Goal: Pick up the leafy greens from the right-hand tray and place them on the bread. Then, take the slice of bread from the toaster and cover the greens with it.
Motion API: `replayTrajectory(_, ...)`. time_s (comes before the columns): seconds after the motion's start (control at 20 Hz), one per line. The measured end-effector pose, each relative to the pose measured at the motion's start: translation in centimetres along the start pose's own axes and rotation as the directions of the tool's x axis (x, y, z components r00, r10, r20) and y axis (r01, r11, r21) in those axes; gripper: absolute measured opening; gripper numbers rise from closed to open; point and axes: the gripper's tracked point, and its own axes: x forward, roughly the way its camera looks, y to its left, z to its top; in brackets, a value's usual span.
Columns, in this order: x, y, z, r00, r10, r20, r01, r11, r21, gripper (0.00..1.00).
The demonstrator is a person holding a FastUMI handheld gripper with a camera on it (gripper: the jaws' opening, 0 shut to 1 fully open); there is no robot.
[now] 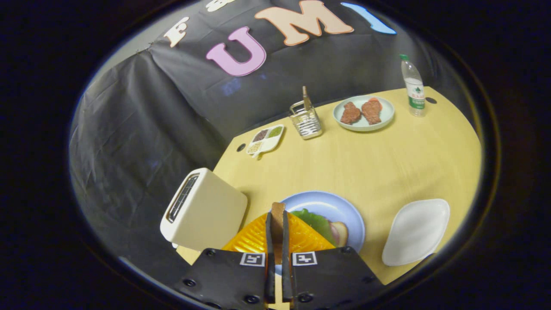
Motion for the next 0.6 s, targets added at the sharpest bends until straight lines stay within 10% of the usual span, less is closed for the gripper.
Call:
replayTrajectory(0.15,-0.5,-1.1,0.6,0.999,-0.038,-0.030,0.037,0.999,-0.018,0.14)
replayTrajectory(0.6,-2.0,-2.2,-0.3,0.998,-0.020,-0.060,0.017,0.999,-0.052,0.71)
